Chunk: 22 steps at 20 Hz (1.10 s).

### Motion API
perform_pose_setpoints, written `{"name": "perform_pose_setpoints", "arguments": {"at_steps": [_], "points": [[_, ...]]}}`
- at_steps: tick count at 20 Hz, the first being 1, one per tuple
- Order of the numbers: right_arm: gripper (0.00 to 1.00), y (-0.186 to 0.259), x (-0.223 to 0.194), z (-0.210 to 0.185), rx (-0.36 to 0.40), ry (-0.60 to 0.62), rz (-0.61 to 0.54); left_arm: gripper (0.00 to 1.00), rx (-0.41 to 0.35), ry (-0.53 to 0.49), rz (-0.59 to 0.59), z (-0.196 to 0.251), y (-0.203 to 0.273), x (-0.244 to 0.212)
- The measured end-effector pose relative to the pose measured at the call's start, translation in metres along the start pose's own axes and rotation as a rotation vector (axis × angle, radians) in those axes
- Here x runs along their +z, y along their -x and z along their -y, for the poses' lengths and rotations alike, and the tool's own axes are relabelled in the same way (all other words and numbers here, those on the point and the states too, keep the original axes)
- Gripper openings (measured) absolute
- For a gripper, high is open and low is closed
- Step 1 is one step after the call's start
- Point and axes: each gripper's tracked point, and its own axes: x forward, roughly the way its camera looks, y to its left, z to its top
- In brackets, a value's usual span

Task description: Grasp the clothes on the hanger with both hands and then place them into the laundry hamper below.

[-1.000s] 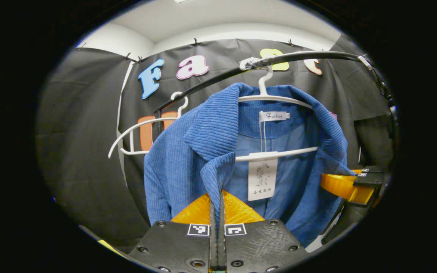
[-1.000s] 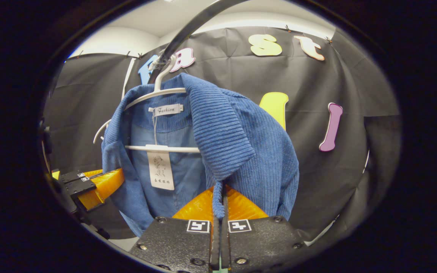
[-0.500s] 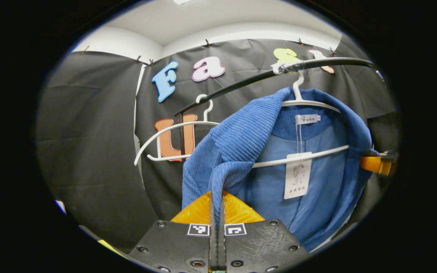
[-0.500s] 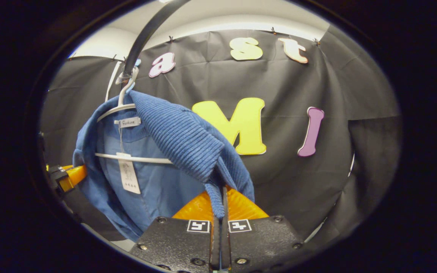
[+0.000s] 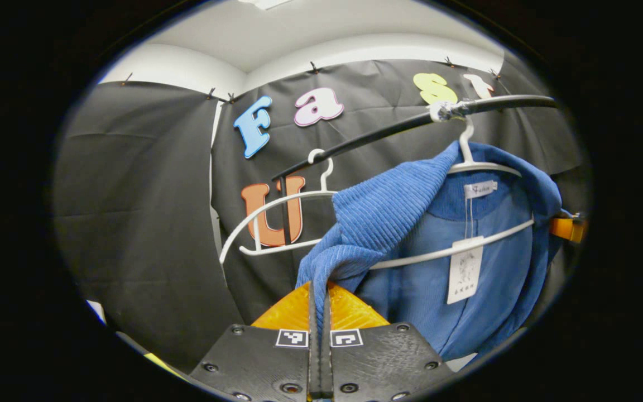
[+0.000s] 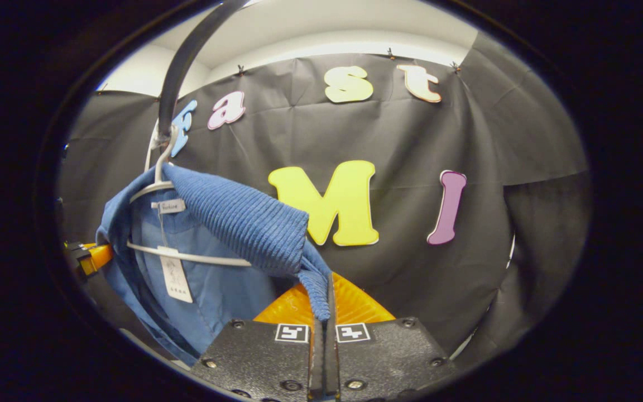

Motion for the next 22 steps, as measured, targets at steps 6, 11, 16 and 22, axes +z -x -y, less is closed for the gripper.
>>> {"name": "perform_pose_setpoints", "arguments": {"at_steps": [6, 11, 16, 22], "points": [[0.05, -0.009, -0.004, -0.004, 0.050, -0.036, -0.015, 0.02, 0.032, -0.005, 0.032, -0.014, 0.001, 0.022], [0.05, -0.011, 0.002, -0.002, 0.103, -0.131, -0.037, 0.00, 0.039, 0.001, 0.031, -0.020, 0.001, 0.028], [0.05, -0.017, 0.025, 0.004, 0.130, -0.171, -0.038, 0.00, 0.052, 0.011, 0.040, -0.027, -0.004, 0.039], [0.05, -0.014, 0.037, 0.009, 0.225, -0.266, -0.064, 0.04, 0.061, 0.011, 0.049, -0.030, -0.009, 0.053]]}}
